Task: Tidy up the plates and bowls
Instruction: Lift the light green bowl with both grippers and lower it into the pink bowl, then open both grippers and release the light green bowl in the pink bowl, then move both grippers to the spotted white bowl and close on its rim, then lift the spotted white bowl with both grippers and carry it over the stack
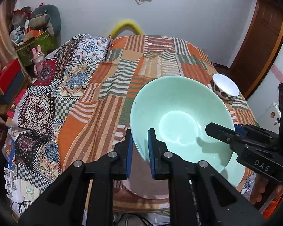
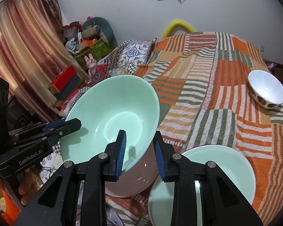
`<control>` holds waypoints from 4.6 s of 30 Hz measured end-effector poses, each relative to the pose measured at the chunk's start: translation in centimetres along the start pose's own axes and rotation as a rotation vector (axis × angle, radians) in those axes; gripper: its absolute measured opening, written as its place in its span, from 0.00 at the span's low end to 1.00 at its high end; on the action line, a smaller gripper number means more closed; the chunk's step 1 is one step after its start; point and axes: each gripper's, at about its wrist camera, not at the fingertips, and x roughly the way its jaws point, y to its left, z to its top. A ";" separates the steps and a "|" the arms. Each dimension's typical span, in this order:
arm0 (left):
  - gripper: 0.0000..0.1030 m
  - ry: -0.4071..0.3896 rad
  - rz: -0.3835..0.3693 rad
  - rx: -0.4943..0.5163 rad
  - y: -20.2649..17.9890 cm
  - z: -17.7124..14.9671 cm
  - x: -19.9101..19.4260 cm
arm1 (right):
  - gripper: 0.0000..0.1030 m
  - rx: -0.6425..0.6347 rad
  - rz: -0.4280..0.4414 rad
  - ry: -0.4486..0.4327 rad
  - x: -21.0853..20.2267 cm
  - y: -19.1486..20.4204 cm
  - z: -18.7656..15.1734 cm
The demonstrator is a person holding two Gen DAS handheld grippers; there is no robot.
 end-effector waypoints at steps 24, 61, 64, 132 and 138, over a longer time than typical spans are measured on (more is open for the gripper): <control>0.14 0.143 0.005 -0.070 2.5 -4.4 4.6 | 0.26 -0.003 -0.010 0.149 4.1 0.6 -3.5; 0.14 0.096 0.039 -0.028 1.0 -4.5 4.4 | 0.38 0.006 -0.025 0.086 2.5 -0.4 -3.5; 0.15 0.074 0.036 -0.003 -0.1 -3.8 3.7 | 0.38 0.011 -0.037 0.063 1.3 -1.2 -3.2; 0.37 0.254 -0.140 0.290 -27.1 14.7 29.3 | 0.23 0.249 -0.301 0.000 -2.2 -29.1 4.0; 0.17 0.274 -0.133 0.344 -28.6 14.1 30.2 | 0.23 0.253 -0.301 0.003 -1.9 -29.0 4.5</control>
